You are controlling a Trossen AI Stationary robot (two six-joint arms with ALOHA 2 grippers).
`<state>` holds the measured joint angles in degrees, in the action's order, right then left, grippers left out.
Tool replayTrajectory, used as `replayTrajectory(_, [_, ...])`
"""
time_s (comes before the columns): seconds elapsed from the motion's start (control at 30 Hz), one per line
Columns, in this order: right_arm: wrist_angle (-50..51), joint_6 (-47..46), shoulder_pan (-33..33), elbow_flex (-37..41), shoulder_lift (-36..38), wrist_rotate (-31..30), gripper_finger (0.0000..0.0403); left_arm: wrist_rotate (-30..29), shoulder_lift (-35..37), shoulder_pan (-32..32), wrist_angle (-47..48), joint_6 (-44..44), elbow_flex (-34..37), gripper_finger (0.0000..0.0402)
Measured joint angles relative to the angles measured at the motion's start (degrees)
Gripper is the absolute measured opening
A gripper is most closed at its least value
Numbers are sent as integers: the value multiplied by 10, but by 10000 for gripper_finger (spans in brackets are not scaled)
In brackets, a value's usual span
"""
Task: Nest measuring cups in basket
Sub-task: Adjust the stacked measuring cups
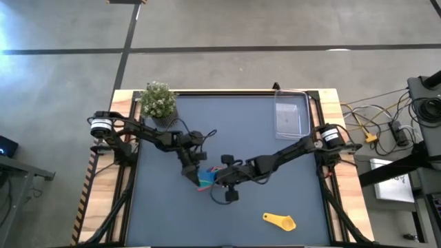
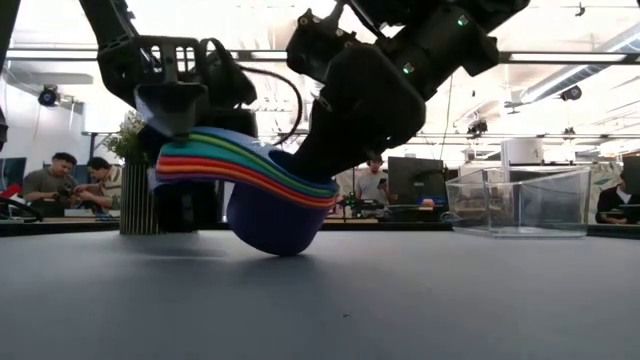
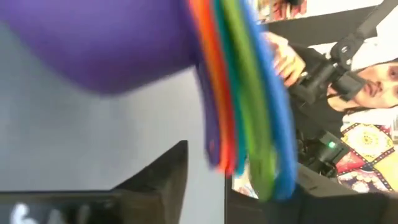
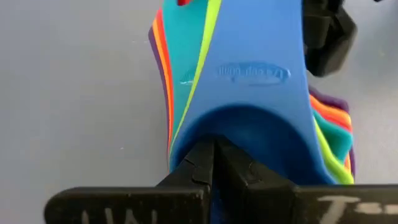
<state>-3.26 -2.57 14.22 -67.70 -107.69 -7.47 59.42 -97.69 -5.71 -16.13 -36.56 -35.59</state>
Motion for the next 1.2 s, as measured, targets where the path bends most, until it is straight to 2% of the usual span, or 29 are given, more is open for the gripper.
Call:
replayTrajectory(0.23, [5, -5, -2, 10, 9, 1, 8, 1, 2, -10, 107, 54, 0, 210])
replayTrajectory(0.53, [5, -5, -11, 10, 10, 6, 8, -17, 45, -65, 222, 115, -3, 221])
replayTrajectory(0.73, [5, -4, -15, 9, 11, 6, 8, -178, 140, -88, 413, 216, -50, 221])
replayTrajectory(0.87, [5, -4, -18, 9, 11, 7, 8, -299, 200, -82, 512, 229, -107, 221])
replayTrajectory(1.03, [7, -2, -23, 4, 11, 6, 8, -421, 246, -38, 571, 239, -175, 221])
replayTrajectory(1.2, [22, 8, -23, -14, 19, 19, 8, -481, 247, 10, 600, 244, -230, 221])
